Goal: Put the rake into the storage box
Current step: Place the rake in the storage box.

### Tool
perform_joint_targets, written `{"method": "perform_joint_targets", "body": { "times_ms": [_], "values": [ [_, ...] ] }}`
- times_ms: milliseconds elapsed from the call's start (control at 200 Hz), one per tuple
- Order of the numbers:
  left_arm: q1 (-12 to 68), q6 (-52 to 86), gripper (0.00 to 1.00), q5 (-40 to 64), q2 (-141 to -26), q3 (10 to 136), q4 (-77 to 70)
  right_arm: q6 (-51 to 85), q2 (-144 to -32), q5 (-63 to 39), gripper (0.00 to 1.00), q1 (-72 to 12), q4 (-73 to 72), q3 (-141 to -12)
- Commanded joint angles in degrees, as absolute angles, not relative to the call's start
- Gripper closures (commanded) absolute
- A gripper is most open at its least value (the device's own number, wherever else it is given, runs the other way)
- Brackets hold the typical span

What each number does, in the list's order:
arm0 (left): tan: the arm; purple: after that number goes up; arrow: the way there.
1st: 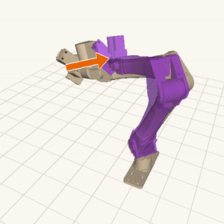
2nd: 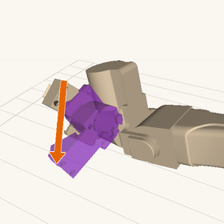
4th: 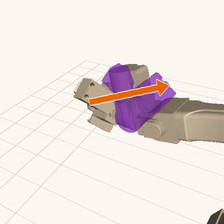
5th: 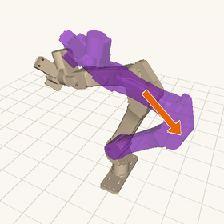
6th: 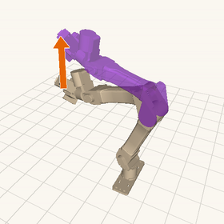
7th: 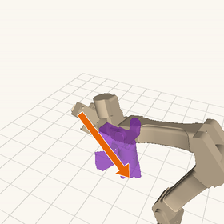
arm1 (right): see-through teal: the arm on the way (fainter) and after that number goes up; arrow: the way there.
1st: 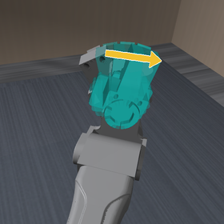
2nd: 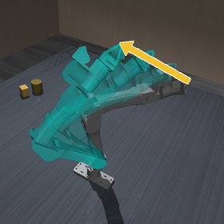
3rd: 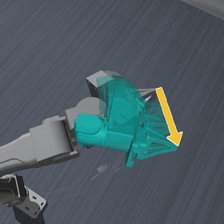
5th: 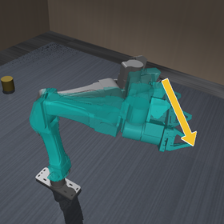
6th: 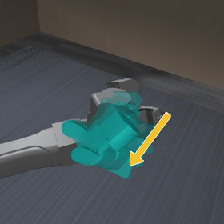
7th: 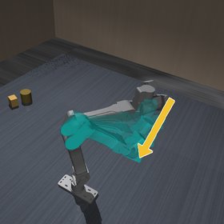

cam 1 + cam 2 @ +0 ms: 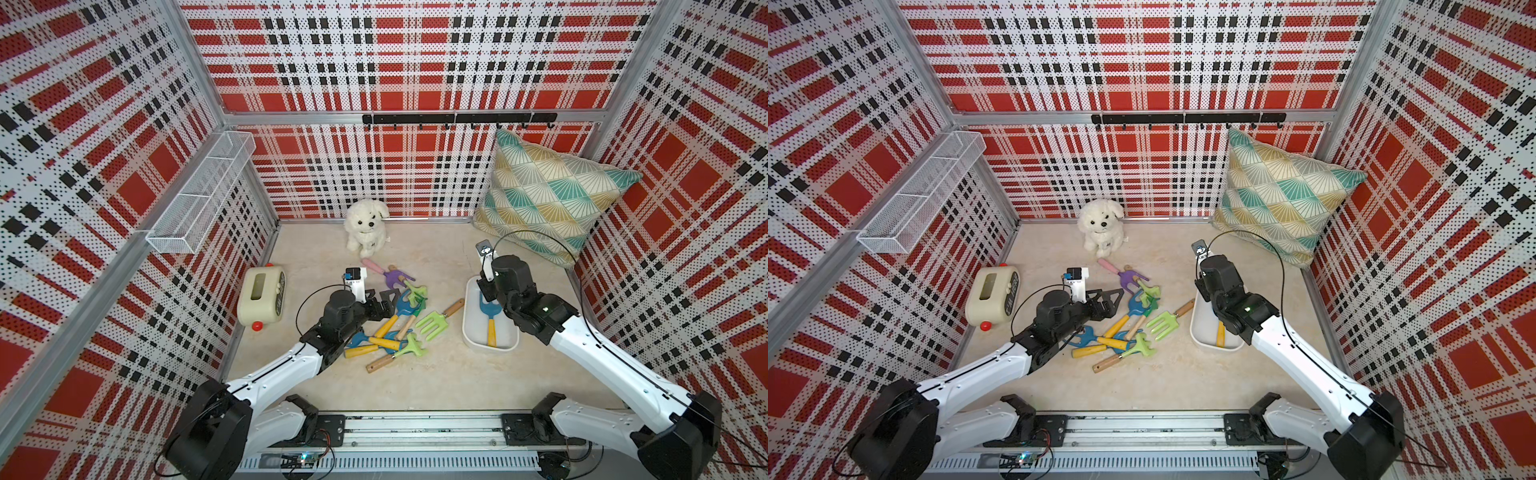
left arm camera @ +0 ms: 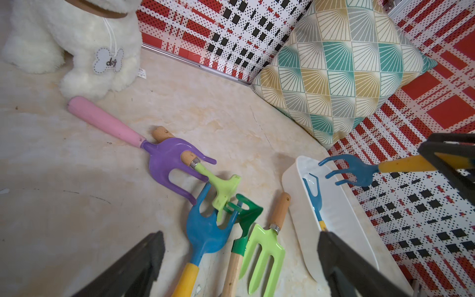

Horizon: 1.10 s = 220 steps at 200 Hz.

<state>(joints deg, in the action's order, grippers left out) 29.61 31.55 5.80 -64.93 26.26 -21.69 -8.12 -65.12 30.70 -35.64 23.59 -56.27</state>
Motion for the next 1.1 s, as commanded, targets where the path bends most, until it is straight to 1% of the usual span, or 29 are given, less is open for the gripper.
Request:
{"method": "perform_joint_targets", "body": {
  "times_ms": [0, 200, 371, 481, 561, 616, 636, 686, 752, 902, 1032, 1097],
  "values": [
    [28.94, 32.41, 0.01, 5.72, -63.72, 25.17, -23.38, -12.36, -67.31, 33.70, 1.00, -38.35, 21.02, -55.22],
    [28.67, 32.94, 0.01, 5.54, -63.46, 24.06, -23.81, -17.90, -71.60, 39.62, 1.00, -43.14, 15.87, -52.85],
    [28.59, 33.21, 0.01, 5.37, -63.11, 23.36, -23.91, -21.12, -75.25, 43.35, 1.00, -45.26, 12.35, -50.79],
    [28.52, 33.70, 0.01, 5.01, -62.93, 22.79, -23.91, -21.02, -76.45, 43.41, 1.00, -46.05, 12.35, -50.27],
    [28.40, 34.51, 0.01, 4.93, -62.93, 22.41, -23.87, -19.56, -76.72, 42.13, 0.83, -46.05, 14.33, -50.36],
    [28.37, 35.04, 0.01, 4.92, -62.84, 22.07, -23.65, -18.22, -77.20, 41.84, 0.68, -46.10, 16.28, -50.45],
    [28.38, 35.21, 0.01, 4.93, -62.84, 22.02, -23.62, -17.74, -77.37, 41.75, 0.65, -46.10, 17.23, -50.47],
    [28.34, 35.63, 0.01, 4.83, -62.75, 21.81, -23.20, -16.12, -77.68, 42.20, 0.61, -46.14, 19.42, -50.62],
    [28.39, 36.07, 0.01, 4.96, -62.67, 21.64, -22.56, -13.89, -77.63, 43.02, 0.58, -46.27, 21.92, -50.37],
    [28.77, 37.30, 0.01, 5.10, -61.89, 21.14, -20.86, -7.59, -74.92, 42.89, 0.48, -46.40, 26.76, -49.77],
    [29.97, 37.11, 0.01, 3.08, -61.37, 22.19, -16.37, -1.54, -71.45, 43.35, 0.43, -46.33, 29.89, -50.27],
    [31.36, 37.09, 0.01, 1.26, -60.98, 22.66, -14.24, 1.19, -69.67, 40.81, 0.41, -46.40, 31.34, -50.79]
  ]
}}
